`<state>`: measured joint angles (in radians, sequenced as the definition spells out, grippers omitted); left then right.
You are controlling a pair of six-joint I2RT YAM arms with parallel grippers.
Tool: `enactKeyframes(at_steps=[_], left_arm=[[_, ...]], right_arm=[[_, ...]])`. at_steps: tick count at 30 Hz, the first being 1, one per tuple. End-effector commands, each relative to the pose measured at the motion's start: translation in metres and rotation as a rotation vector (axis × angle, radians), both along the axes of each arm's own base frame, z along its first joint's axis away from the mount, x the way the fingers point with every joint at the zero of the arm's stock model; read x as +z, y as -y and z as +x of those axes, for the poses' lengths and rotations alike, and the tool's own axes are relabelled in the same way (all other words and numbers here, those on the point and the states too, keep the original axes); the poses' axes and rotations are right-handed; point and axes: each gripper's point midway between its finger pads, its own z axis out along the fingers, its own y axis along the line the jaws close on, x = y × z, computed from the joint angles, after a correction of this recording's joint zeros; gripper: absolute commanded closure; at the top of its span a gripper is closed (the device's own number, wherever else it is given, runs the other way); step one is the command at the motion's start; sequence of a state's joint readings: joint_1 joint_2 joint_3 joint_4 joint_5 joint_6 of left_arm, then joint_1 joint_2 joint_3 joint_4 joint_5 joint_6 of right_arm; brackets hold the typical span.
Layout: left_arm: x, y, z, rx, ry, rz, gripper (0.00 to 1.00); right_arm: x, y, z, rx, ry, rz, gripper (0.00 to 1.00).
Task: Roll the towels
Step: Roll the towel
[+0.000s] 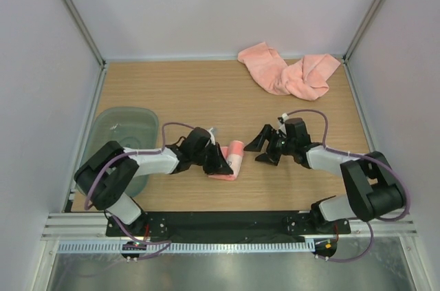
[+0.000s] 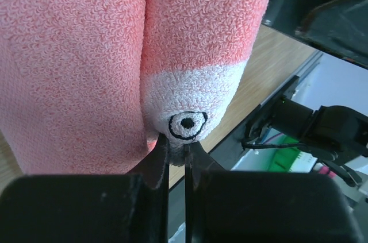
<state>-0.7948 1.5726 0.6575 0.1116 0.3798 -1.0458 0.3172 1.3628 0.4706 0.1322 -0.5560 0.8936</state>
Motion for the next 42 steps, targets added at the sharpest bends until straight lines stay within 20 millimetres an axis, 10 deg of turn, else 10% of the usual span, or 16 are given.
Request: enactKeyframes(at_steps=[1, 13, 22, 36, 42], left_arm=[[-0.013, -0.005, -0.012, 0.019, -0.119, -0.040, 1.00], [-0.004, -0.007, -0.014, -0.032, -0.077, -0.069, 1.00], [-0.006, -0.009, -0.013, -0.128, -0.034, -0.011, 0.99], [-0.006, -0.009, 0.021, -0.315, 0.167, 0.296, 0.91], [0.009, 0.012, 0.020, -0.408, 0.395, 0.498, 0.74]], right_arm=[[0.012, -0.019, 0.016, 0.025, 0.090, 0.068, 0.20], [-0.012, -0.062, 0.013, 0.108, 0.094, 0.042, 0.37], [-0.004, -0.068, 0.016, 0.106, 0.128, 0.052, 0.79], [-0.014, 0.035, -0.019, -0.137, -0.008, -0.443, 0.96], [-0.016, 0.047, -0.029, -0.152, -0.064, -0.499, 0.96]])
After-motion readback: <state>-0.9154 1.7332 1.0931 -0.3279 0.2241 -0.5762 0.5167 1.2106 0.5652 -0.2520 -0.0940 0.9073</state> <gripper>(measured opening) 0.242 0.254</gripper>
